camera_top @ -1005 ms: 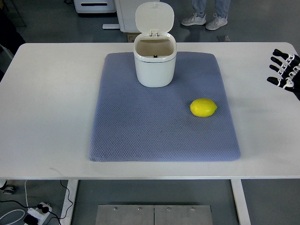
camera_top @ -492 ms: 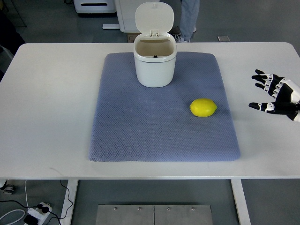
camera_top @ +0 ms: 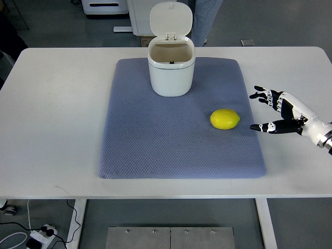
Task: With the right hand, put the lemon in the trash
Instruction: 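Move the open right hand toward the yellow lemon on the mat, then close the right hand fingers around the yellow lemon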
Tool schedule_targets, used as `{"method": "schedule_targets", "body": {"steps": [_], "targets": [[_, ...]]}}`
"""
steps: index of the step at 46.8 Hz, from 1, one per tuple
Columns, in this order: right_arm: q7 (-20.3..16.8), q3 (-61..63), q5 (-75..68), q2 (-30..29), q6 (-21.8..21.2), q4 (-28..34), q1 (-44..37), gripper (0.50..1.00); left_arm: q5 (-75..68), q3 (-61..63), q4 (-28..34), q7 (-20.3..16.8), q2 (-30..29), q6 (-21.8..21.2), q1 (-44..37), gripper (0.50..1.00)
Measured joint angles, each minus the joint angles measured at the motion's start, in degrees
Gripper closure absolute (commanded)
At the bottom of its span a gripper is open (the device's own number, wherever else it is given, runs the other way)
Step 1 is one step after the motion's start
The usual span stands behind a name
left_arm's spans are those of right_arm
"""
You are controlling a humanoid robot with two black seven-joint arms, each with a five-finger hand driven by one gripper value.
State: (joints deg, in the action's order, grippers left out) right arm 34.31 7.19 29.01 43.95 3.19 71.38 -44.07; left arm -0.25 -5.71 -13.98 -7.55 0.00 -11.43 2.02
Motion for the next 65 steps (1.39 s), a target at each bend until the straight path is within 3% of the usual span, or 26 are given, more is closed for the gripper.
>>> {"method": "schedule_targets", "body": {"steps": [12,55,65], "targets": [[-0.15,-8.31,0.12,-3.65,6.36,-0.52,-4.61,0.5,0.03,0.0,0.0,-0.01,0.0,0.0,0.0,0.5],[-2.5,-10.4,-0.01,-13.5,7.36,-10.51,-7.51,0.502,0.04,0.0,0.0,0.0,0.0,0.0,0.0,0.5],[-2.5,-11.29,-0.01,-13.78,7.36,-10.98,-7.6,0.536,0.05,0.0,0.0,0.0,0.0,0.0,0.0,0.5]]}}
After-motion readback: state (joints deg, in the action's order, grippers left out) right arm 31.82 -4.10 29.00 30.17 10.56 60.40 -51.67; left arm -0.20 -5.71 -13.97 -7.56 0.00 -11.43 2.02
